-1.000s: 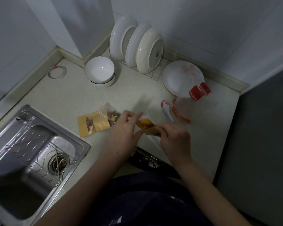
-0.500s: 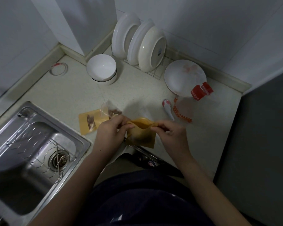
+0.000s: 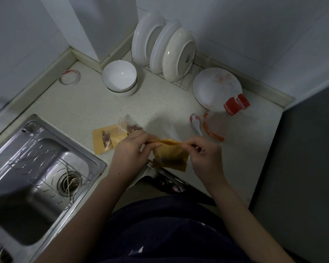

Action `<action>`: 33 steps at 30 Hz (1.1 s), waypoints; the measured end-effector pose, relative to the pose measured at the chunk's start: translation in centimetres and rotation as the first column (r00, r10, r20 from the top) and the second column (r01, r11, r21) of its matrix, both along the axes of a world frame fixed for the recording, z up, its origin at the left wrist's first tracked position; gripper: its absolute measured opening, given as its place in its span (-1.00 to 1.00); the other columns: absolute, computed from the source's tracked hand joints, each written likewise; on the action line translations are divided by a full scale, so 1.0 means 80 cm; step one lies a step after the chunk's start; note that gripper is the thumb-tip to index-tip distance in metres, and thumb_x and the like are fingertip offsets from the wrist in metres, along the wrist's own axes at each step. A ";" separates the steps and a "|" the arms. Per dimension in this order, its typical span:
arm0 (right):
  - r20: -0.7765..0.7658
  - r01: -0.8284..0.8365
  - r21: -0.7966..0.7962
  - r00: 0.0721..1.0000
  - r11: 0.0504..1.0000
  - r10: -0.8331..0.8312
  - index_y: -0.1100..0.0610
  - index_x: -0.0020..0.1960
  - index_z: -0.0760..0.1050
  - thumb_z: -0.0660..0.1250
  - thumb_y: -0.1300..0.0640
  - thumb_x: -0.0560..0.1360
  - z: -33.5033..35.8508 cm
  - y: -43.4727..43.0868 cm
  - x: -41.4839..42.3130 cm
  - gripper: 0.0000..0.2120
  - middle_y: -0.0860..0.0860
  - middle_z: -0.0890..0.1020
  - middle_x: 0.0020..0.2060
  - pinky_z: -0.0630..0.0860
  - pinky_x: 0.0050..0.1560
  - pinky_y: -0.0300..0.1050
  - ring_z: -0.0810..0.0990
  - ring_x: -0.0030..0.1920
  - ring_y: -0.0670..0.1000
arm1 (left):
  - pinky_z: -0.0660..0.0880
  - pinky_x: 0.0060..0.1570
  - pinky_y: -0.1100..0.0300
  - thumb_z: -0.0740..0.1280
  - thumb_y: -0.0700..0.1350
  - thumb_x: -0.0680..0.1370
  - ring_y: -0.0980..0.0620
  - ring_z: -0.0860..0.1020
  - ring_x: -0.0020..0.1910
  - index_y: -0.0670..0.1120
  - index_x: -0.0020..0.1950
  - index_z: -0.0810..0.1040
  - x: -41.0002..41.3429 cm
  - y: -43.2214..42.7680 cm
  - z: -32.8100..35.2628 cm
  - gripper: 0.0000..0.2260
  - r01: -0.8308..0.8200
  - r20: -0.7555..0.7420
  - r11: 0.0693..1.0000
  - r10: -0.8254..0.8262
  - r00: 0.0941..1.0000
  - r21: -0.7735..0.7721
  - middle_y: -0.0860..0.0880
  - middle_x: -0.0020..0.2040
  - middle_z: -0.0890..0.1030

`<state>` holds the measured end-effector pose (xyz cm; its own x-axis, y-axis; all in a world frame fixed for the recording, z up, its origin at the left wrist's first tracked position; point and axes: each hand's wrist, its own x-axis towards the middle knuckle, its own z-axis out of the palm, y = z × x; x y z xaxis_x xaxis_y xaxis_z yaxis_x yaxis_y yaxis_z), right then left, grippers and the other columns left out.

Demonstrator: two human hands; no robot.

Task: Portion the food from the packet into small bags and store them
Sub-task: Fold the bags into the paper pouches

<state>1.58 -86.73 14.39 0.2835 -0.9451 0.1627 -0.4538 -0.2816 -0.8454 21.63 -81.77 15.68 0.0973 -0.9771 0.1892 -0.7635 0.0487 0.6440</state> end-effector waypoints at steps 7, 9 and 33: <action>-0.152 -0.059 -0.145 0.988 0.988 0.036 0.11 -0.15 0.62 0.39 0.19 0.47 0.003 0.002 0.003 -0.96 -0.06 0.62 -0.28 0.48 -0.23 -0.26 0.55 -0.26 -0.12 | 0.44 -0.27 0.18 0.37 -0.18 0.44 0.04 0.51 -0.26 -0.10 -0.25 0.59 -0.009 -0.002 0.010 -0.93 -0.047 0.038 0.999 0.048 0.998 -0.021 0.00 -0.26 0.58; -0.188 -0.097 -0.183 0.980 0.978 0.063 0.13 -0.15 0.62 0.37 0.14 0.49 0.005 0.004 0.005 -0.91 -0.03 0.62 -0.29 0.51 -0.26 -0.18 0.55 -0.29 -0.08 | 0.46 -0.29 0.16 0.31 -0.13 0.44 0.02 0.53 -0.26 -0.11 -0.26 0.60 -0.011 -0.002 0.011 -0.88 -0.042 0.055 0.999 0.043 0.998 -0.020 -0.02 -0.26 0.59; -0.511 -0.191 -0.318 0.859 0.929 0.002 0.12 -0.34 0.42 0.19 0.20 0.38 0.019 0.018 0.020 -0.86 0.01 0.43 -0.45 0.17 -0.42 -0.18 0.33 -0.44 0.01 | 0.41 -0.28 0.05 0.38 -0.22 0.46 -0.07 0.49 -0.28 -0.13 -0.19 0.61 -0.025 -0.002 -0.002 -0.96 0.251 0.243 0.967 -0.233 0.942 -0.043 -0.07 -0.24 0.57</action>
<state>3.21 -85.27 15.90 0.5010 -0.8171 0.2852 -0.7373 -0.5756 -0.3537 19.66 -81.93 15.54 -0.1958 -0.9484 0.2495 -0.8513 0.2906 0.4368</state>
